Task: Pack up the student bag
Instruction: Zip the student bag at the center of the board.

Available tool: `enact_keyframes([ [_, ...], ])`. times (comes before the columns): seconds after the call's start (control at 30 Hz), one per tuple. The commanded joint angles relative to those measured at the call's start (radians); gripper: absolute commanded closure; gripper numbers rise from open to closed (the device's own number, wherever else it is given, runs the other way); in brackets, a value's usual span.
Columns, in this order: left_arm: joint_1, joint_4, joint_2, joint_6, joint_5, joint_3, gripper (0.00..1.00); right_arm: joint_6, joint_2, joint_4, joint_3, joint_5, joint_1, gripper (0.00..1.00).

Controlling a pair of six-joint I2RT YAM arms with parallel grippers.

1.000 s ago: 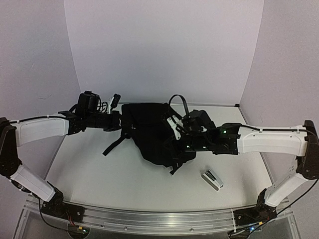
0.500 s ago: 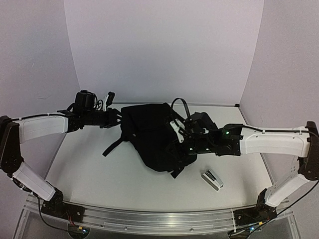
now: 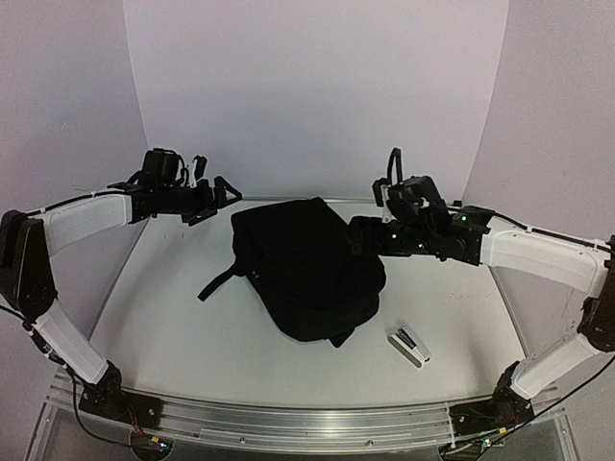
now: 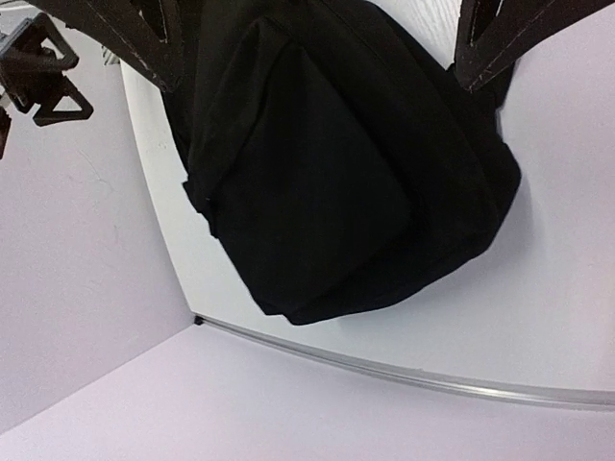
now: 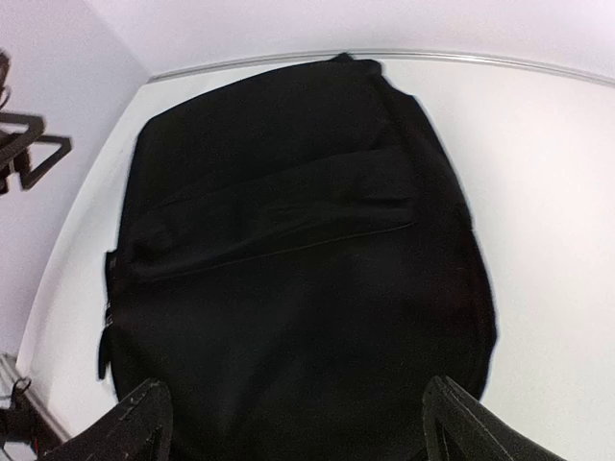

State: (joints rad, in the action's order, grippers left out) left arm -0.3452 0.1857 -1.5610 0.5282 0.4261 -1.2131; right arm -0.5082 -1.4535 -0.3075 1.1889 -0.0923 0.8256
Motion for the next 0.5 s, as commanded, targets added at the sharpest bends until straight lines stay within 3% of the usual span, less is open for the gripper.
enact_keyframes([
  [0.0,0.065,0.095,-0.123,0.003,-0.017,-0.094,0.01,-0.126,-0.027,-0.017,-0.064,0.031,-0.116,0.1],
  [0.23,0.085,0.077,-0.262,0.036,0.074,-0.161,0.03,-0.192,-0.059,0.115,-0.228,0.201,-0.229,0.15],
  [0.33,0.086,0.052,-0.273,0.067,0.096,-0.137,0.09,-0.215,-0.083,0.222,-0.291,0.307,-0.25,0.19],
  [0.47,0.086,-0.025,-0.264,0.122,0.14,-0.064,0.22,-0.221,-0.136,0.32,-0.318,0.409,-0.251,0.35],
])
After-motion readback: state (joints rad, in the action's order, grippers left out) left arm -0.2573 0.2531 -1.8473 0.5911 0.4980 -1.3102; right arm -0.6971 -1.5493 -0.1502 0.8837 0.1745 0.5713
